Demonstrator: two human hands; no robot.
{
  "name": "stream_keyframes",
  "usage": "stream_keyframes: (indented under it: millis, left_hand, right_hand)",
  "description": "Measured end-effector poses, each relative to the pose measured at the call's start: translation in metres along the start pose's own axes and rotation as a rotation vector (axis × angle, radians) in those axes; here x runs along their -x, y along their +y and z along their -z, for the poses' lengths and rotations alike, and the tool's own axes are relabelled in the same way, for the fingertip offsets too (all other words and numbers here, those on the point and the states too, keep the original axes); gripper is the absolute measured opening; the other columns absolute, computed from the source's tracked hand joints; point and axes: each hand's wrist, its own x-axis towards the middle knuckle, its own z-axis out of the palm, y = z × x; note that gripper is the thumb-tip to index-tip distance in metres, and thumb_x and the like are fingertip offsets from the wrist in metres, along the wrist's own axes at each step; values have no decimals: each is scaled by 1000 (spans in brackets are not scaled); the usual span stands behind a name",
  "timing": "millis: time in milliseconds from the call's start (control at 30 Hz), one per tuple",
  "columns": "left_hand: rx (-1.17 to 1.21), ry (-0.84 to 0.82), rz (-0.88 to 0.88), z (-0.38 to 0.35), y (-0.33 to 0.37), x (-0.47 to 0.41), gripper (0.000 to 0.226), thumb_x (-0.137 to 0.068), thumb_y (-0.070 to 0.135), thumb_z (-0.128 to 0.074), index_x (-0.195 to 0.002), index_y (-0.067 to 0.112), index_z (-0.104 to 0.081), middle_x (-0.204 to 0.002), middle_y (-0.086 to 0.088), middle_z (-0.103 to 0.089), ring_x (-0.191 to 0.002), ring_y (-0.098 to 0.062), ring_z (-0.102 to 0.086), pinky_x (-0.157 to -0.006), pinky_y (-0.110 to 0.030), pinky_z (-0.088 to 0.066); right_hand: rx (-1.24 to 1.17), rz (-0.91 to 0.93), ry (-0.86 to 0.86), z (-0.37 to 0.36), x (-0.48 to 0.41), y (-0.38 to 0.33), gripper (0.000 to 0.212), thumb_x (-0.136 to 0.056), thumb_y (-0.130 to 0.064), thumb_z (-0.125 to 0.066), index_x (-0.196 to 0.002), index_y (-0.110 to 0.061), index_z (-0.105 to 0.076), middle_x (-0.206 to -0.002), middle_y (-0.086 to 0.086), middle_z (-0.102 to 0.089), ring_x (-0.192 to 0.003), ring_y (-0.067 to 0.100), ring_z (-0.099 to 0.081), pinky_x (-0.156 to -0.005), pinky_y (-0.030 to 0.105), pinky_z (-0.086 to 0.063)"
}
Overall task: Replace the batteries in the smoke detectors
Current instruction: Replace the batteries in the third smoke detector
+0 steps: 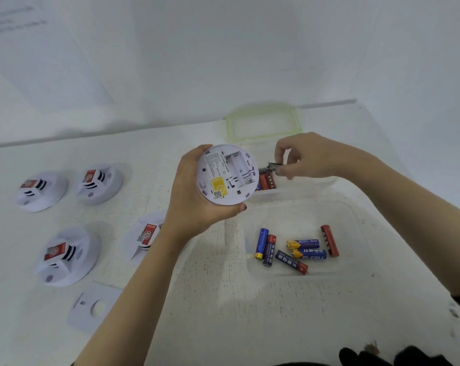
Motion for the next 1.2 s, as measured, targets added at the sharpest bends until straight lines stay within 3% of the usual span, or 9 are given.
stream_keyframes:
  millis: [133, 267, 400, 500, 567, 767, 967, 1067, 1200]
  left_hand:
    - [34, -22, 11, -2, 0, -1, 103, -47, 46, -83, -135, 15, -40, -130, 2, -52, -120, -8, -52, -98, -20, -45]
    - [42, -28, 4, -3, 3, -1, 103, -48, 46, -83, -135, 14, -40, -129, 3, -53, -119, -6, -52, -96, -19, -46]
    - [42, -41, -20, -4, 6, 0, 103, -48, 46, -82, -136, 12, -41, -129, 0, -53, -119, -7, -51, -98, -26, -47]
    - [52, -62, -64, -6, 8, 0, 103, -50, 45, -83, -136, 7, -41, -129, -3, -54, -119, -13, -53, -98, -33, -49]
    - [57, -76, -98, -7, 11, 0, 100, -51, 43, -83, -134, 5, -42, -126, 2, -55, -116, -8, -54, -96, -27, -49]
    - [66, -59, -143, -7, 21, 1, 96, -52, 40, -84, -132, 4, -44, -121, 3, -57, -112, -1, -55, -93, -17, -46]
    - [79, -40, -146, -5, 25, 4, 97, -52, 40, -84, -132, 3, -44, -124, -1, -58, -113, -7, -56, -95, -23, -49]
    - [82, -33, -142, -7, 25, 8, 95, -52, 41, -83, -132, 9, -44, -123, 9, -55, -113, 3, -53, -94, -16, -46]
    - [84, -34, -144, -8, 28, 12, 94, -51, 43, -83, -131, 11, -44, -121, 12, -56, -110, 5, -54, -91, -14, -47]
  right_hand:
    - [-258, 138, 329, -5, 14, -4, 6, -87, -23, -63, -87, -23, -69, -78, -7, -62, -45, -1, -45, -51, 7, -33]
    - [-492, 183, 536, -9, 29, -12, 12, -89, -17, -62, -95, -25, -69, -84, -10, -64, -43, 7, -35, -51, 10, -34]
    - [-640, 244, 495, -12, 41, -23, 22, -83, -14, -69, -100, -18, -57, -81, -5, -66, -46, 10, -38, -50, 15, -35]
    - [-428, 302, 504, -15, 45, -29, 22, -80, -14, -70, -94, -22, -54, -77, -10, -63, -45, 15, -45, -49, 16, -37]
    - [-273, 335, 531, -18, 45, -32, 17, -81, -19, -68, -92, -26, -56, -78, -16, -63, -51, 20, -52, -51, 23, -43]
    - [-187, 364, 591, -28, 42, -36, 23, -85, -22, -61, -107, -27, -65, -127, -2, -53, -108, 9, -55, -78, 19, -46]
    - [-455, 357, 530, -38, 48, -44, 22, -91, -5, -54, -102, -23, -59, -98, -2, -66, -83, 9, -67, -49, 12, -45]
    - [-482, 342, 551, -42, 48, -42, 14, -89, -2, -56, -97, -13, -61, -94, 3, -67, -81, 15, -66, -54, 31, -53]
    - [-465, 358, 591, -46, 50, -41, 20, -84, -6, -58, -88, -25, -58, -92, 2, -69, -78, 15, -65, -58, 32, -54]
